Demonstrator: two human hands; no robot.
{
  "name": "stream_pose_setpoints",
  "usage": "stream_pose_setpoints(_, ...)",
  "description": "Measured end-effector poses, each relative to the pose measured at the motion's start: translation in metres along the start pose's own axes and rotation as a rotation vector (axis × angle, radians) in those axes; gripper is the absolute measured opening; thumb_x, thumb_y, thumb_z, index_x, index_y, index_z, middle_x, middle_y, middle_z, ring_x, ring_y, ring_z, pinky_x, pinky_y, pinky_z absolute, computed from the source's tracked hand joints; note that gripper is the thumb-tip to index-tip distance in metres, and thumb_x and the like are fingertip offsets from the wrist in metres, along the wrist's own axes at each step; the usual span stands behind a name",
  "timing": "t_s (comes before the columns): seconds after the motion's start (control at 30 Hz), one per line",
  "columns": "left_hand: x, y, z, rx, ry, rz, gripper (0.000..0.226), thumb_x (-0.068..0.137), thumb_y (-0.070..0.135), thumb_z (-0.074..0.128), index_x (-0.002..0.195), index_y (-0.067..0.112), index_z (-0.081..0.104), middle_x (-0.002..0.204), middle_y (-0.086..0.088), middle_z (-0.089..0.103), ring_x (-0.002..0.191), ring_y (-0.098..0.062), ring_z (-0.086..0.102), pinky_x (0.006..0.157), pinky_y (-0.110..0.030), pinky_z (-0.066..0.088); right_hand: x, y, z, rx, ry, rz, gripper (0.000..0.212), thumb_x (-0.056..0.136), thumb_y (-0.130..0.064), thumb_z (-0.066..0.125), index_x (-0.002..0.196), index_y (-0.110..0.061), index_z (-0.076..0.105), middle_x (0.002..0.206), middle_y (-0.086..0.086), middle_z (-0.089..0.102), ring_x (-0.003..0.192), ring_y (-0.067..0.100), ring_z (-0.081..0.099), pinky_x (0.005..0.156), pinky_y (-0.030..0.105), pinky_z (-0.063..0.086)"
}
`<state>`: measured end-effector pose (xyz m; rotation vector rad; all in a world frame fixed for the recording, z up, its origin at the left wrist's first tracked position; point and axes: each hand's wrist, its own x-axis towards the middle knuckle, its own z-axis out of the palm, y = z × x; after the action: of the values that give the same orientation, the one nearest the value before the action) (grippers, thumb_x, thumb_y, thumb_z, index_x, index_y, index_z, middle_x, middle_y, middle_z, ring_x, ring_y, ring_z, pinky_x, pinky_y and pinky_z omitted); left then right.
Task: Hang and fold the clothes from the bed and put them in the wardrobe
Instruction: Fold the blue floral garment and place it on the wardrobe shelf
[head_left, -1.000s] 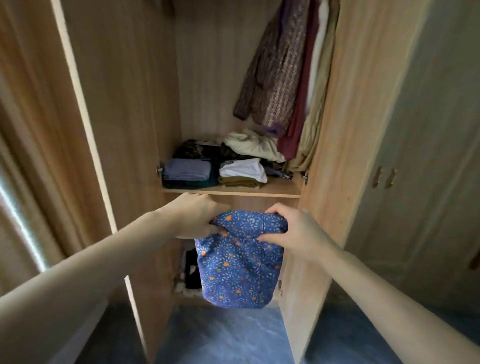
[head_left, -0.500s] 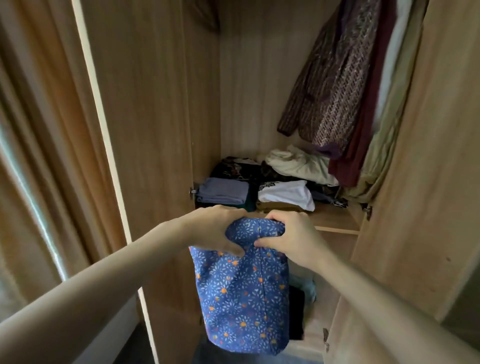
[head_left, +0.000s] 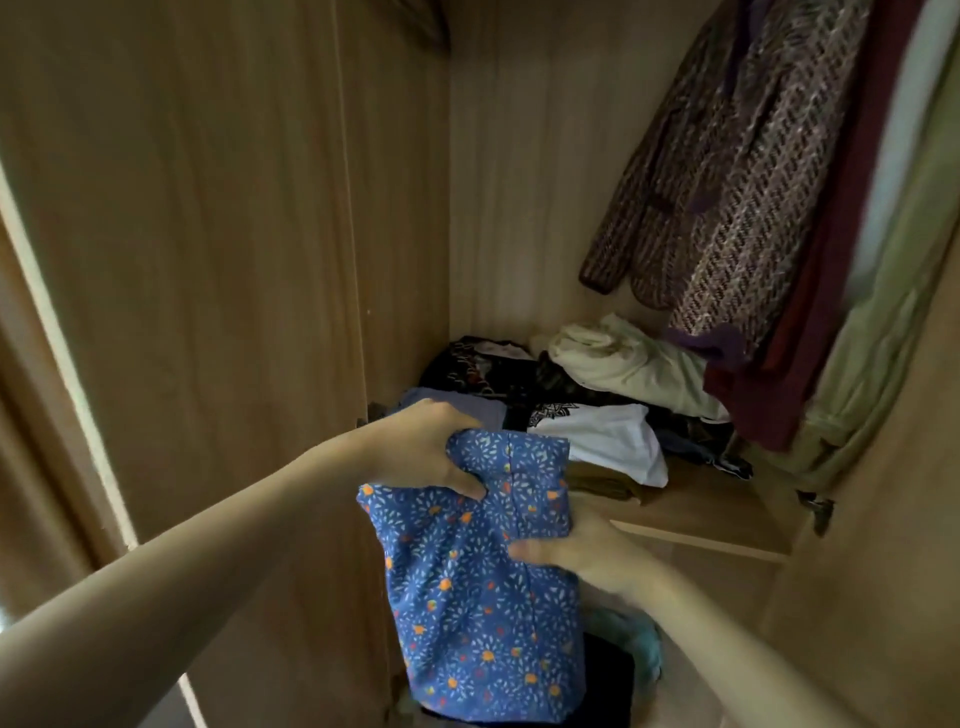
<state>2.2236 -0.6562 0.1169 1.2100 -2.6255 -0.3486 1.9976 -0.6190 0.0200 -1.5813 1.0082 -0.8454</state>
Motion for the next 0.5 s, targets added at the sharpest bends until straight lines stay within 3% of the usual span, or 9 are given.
stream_pose_setpoints(0.13,0.030,-0.036,-0.019,-0.020,0.070,-0.041,0.028,0.073,0.041,0.081,0.095,0.043,0.065,0.092,0.028,0.066,0.086,0.011,0.059,0.075,-0.013,0.043,0.045,0.019,-0.015,-0.029,-0.131,0.008,0.066,0.074,-0.014,0.083,0.132,-0.019,0.052,0.130,-0.004,0.063,0.119,0.014,0.059,0.101,0.038,0.048)
stream_pose_setpoints(0.23,0.054,-0.068,-0.040,-0.036,0.058,-0.097,0.027,0.072,0.042,0.082,0.096,0.039,0.069,0.091,0.026,0.068,0.085,0.011,0.060,0.069,-0.009,0.041,0.085,0.027,-0.028,-0.049,-0.226,0.083,0.059,0.080,-0.008,0.077,0.133,-0.019,0.053,0.133,-0.003,0.061,0.122,0.015,0.057,0.105,0.042,0.045)
stream_pose_setpoints(0.37,0.089,-0.119,-0.067,-0.158,0.105,-0.165,0.025,0.071,0.042,0.082,0.093,0.039,0.069,0.090,0.025,0.069,0.085,0.010,0.062,0.073,-0.014,0.044,0.142,0.021,-0.051,-0.004,-0.171,0.118,0.062,0.073,-0.022,0.083,0.129,-0.017,0.057,0.129,0.002,0.063,0.120,0.022,0.059,0.105,0.048,0.043)
stream_pose_setpoints(0.43,0.106,-0.148,-0.071,-0.253,0.158,-0.210,0.029,0.070,0.040,0.083,0.096,0.033,0.072,0.092,0.019,0.072,0.084,0.007,0.064,0.077,-0.021,0.047,0.169,0.011,-0.068,-0.105,-0.081,0.115,0.056,0.074,-0.027,0.082,0.125,-0.021,0.059,0.123,-0.003,0.067,0.113,0.015,0.063,0.103,0.045,0.046)
stream_pose_setpoints(0.5,0.124,-0.174,-0.069,-0.371,0.201,-0.249,0.028,0.071,0.035,0.084,0.096,0.029,0.074,0.091,0.016,0.074,0.083,0.003,0.067,0.079,-0.025,0.050,0.193,0.005,-0.084,-0.179,-0.031,0.132,0.066,0.068,-0.044,0.085,0.126,-0.027,0.058,0.122,-0.009,0.067,0.110,0.011,0.064,0.102,0.044,0.046)
